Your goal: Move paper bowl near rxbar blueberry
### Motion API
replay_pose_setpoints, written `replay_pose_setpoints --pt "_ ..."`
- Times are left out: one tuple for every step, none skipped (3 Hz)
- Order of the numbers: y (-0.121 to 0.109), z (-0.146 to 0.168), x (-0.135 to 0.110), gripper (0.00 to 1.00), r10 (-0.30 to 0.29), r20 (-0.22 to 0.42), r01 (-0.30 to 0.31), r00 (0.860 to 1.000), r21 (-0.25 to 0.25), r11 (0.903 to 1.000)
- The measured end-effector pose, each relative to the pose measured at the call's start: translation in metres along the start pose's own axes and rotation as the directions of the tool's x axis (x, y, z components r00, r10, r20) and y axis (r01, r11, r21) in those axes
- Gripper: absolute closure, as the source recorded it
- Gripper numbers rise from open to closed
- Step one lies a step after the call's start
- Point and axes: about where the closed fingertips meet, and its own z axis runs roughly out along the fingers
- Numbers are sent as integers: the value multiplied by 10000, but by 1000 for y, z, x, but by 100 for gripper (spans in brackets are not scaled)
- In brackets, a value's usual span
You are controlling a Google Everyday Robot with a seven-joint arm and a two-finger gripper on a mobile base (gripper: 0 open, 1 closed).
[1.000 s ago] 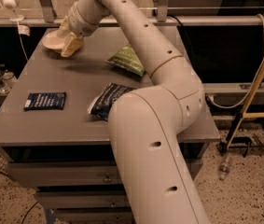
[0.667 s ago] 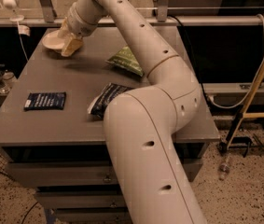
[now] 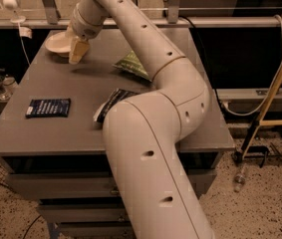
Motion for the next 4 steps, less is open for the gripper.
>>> replay_pose_setpoints --pt "1 6 1 27 66 -291 -70 9996 -147 9999" --pt "3 11 1 27 129 -466 -144 9988 -317 9994" --pt "4 16 2 48 244 -554 -268 9982 -439 9987" --pt "3 19 3 79 298 -548 -325 9981 -493 9983"
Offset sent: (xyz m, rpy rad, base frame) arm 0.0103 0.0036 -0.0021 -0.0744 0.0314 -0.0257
